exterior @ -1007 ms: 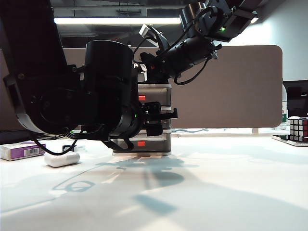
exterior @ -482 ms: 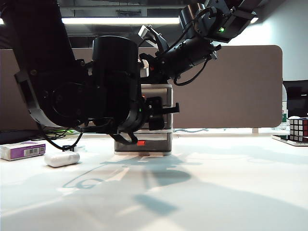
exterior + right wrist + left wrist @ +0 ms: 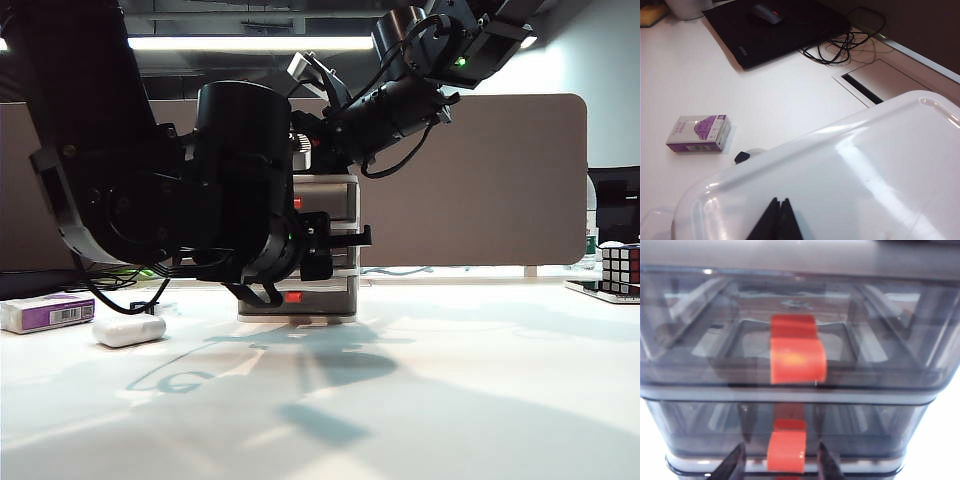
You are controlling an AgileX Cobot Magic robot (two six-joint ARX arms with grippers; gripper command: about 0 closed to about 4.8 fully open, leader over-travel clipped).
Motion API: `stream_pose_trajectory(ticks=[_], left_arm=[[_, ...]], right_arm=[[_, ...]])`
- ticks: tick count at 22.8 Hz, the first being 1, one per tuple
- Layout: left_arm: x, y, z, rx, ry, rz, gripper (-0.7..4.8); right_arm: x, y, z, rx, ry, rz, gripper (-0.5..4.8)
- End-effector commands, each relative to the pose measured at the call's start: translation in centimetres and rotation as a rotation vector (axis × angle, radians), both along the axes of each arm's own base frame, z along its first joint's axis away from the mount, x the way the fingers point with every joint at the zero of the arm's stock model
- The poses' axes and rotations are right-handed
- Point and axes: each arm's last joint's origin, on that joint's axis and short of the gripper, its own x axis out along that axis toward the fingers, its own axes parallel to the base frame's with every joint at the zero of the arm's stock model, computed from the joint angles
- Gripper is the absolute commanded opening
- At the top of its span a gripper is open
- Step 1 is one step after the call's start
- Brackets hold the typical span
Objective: Open the second layer of the drawer on the table, pick up the earphone case on the table and put it in, and finally close the drawer.
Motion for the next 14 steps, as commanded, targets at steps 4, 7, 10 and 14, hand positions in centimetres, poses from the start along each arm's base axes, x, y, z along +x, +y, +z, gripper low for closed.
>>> stream_pose_trajectory(ticks=[4,7,10,14], left_arm=[[0.06,-0.02,0.22,-0.016,-0.008,0.007,1.74],[0.06,-0.02,0.22,-0.02,-0.008,0.007,1.52],[0.06,-0.01,0.21,-0.019,-0.008,0.007,0.78],[0.05,-0.01,0.2,-0.019,-0.008,0.008,0.62]], right_arm=[[-0.04,-0.04,-0.35,-0.008,0.027,-0.003,-0.05],[-0.04,-0.04,-0.35,-0.008,0.027,-0.003,-0.05],[-0.04,-0.04,-0.34,-0.008,0.026,-0.003,-0.05],[-0.04,-0.04,-0.34,-0.008,0.026,-0.003,-0.05]])
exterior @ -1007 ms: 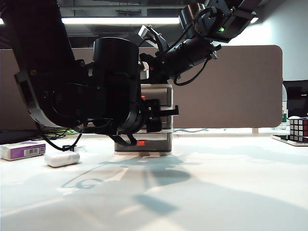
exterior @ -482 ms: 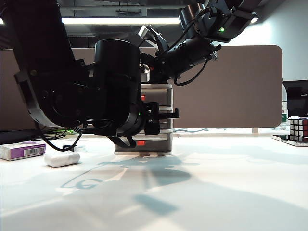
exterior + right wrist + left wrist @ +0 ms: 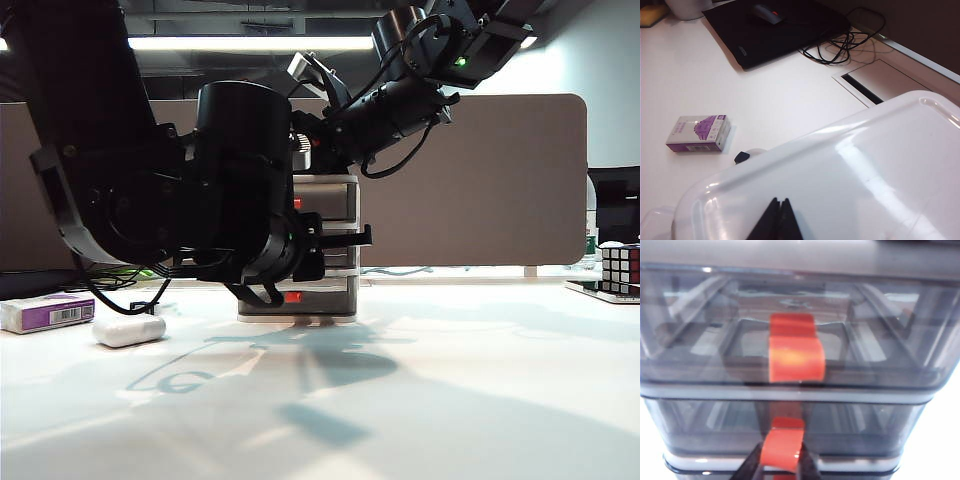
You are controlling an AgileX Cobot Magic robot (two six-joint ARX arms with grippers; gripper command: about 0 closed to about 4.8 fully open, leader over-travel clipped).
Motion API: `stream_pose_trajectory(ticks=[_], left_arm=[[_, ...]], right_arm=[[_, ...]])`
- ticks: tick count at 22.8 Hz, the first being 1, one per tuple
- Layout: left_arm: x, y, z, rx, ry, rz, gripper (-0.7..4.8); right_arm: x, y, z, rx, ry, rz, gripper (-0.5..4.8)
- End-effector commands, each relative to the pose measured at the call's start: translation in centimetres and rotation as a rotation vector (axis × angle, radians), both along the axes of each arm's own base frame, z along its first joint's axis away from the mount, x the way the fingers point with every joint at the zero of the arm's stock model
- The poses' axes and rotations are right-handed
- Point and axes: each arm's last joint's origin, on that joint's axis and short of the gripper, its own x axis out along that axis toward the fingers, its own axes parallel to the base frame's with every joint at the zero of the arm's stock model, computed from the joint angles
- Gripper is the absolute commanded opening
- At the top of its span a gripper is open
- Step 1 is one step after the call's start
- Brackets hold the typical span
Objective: Open the second layer of the drawer on the table, pick up the earphone case on the table and put it in, and finally close the drawer.
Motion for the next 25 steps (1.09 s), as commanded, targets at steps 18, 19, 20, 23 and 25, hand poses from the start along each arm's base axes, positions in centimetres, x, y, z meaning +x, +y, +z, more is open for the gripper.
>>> stream_pose_trajectory(ticks=[18,19,20,23,25], left_arm=[[-1.3,0.1,-0.7,0.021,0.009,0.052,-0.06],[-1.6,0.1,-0.8,0.021,0.009,0.045,-0.06],[-1.7,0.0,-0.8,0.018,0.005,0.044,-0.06],[-1.9,-0.1,-0.7,0.006,0.0,0.032,-0.06],[-1.8,-0.1,-0.7,-0.006,-0.001,0.028,0.14]], right_arm=[[0.0,-0.2,-0.5,-0.029,0.041,-0.036,-0.05],[0.0,-0.2,-0.5,-0.029,0.041,-0.036,-0.05],[0.0,-0.2,-0.5,-0.029,0.041,-0.036,-0.05],[0.0,-0.2,-0.5,-0.029,0.042,-0.035,-0.05],[-0.1,-0.2,-0.6,-0.032,0.047,-0.035,-0.05]])
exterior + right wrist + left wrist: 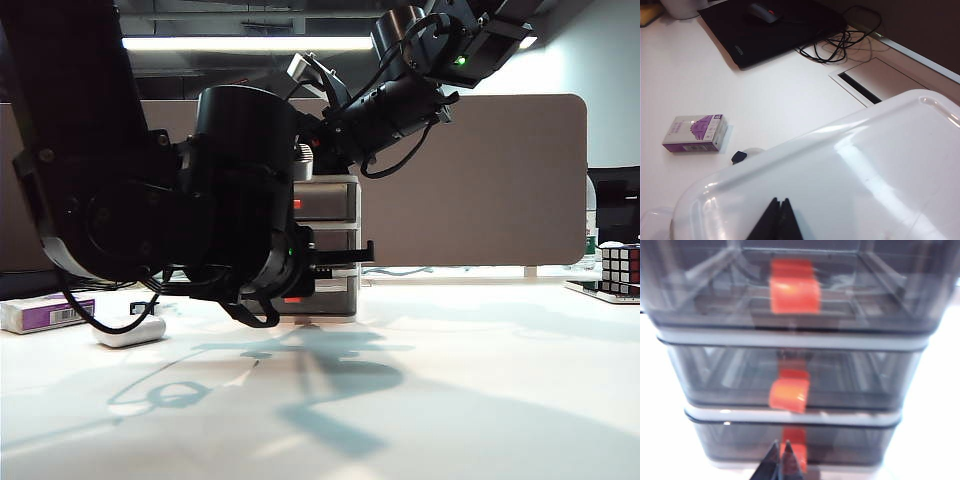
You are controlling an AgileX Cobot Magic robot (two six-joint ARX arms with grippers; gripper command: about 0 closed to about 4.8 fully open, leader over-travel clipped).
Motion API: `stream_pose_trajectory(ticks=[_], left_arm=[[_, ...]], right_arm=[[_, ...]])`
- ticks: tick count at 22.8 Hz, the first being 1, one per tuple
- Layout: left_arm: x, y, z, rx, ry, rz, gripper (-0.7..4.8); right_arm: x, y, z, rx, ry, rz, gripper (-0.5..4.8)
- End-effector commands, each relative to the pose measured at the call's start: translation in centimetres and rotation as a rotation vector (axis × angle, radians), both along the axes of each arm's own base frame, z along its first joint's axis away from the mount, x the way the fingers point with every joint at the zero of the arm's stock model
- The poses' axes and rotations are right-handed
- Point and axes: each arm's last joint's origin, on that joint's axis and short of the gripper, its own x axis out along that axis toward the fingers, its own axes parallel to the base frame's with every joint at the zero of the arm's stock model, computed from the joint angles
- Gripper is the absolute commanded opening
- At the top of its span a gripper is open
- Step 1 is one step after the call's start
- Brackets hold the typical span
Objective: Open the second layer of the drawer on the table, pick up the earphone case on the table and put it in, and finally close the drawer.
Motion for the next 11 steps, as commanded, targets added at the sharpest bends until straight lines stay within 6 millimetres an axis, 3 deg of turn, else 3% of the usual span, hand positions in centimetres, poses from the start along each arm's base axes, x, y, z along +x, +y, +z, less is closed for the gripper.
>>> stream_pose_trajectory(ticks=[1,3,4,11], left_arm=[[0.36,0.25,0.35,-0.033,-0.017,0.002,0.66],[0.59,0.42,0.37,-0.042,-0.016,-0.018,1.45],[0.67,0.44,0.36,-0.048,-0.014,-0.043,1.58],[1.09,0.74,0.59,-0.083,-0.027,-0.08,1.58]], right_arm=[[-0.07,-0.14,-0.56,-0.021,0.046,-0.015,-0.05],[-0.07,-0.15,-0.58,-0.022,0.048,-0.015,-0.05],[-0.08,-0.13,-0.57,-0.022,0.048,-0.015,-0.05],[-0.07,-0.14,-0.56,-0.021,0.046,-0.015,-0.05]])
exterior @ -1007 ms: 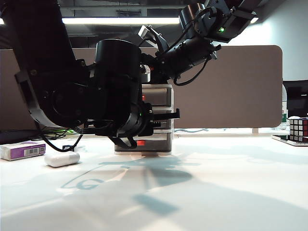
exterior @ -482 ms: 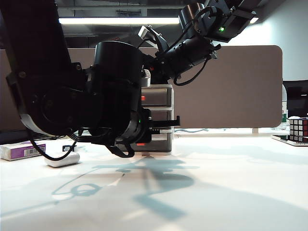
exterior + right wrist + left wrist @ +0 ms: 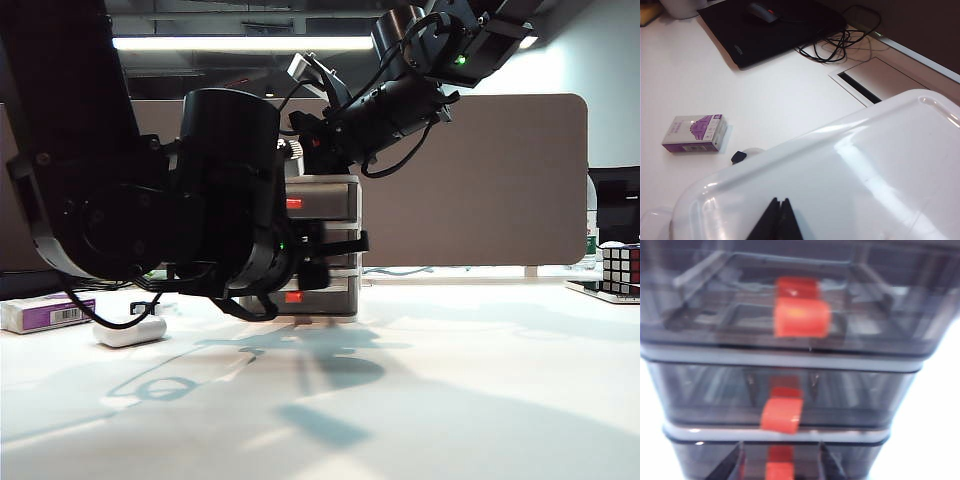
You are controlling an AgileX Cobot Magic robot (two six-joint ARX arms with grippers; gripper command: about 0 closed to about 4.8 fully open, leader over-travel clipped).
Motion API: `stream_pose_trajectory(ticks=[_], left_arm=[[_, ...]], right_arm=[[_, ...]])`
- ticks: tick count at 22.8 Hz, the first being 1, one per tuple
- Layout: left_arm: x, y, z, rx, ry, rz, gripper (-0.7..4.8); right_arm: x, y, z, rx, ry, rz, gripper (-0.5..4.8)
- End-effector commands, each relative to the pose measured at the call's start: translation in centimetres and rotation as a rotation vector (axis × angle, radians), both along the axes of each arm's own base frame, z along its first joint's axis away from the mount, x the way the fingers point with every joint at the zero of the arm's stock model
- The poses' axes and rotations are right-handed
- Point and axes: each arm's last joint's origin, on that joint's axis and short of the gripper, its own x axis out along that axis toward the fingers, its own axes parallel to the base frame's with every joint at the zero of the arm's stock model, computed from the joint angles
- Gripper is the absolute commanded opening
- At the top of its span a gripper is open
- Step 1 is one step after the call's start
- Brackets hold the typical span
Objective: Open the second layer of the drawer on the table, pick up the earphone case on the table and put it in, and finally close the drawer.
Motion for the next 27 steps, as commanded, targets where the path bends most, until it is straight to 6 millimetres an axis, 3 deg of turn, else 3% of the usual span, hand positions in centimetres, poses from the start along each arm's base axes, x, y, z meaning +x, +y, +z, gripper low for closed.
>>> stream_pose_trajectory(ticks=[1,27], left_arm=[[0.25,0.14,0.43,-0.03,-0.025,-0.005,1.6],[0.72,0.48,0.66,-0.03,-0.08,-0.047,1.5]], right_arm=[[-0.04,-0.13,-0.56,-0.02,0.043,-0.015,-0.05],[-0.07,-0.14,-0.62,-0.022,0.049,-0.015,-0.05]])
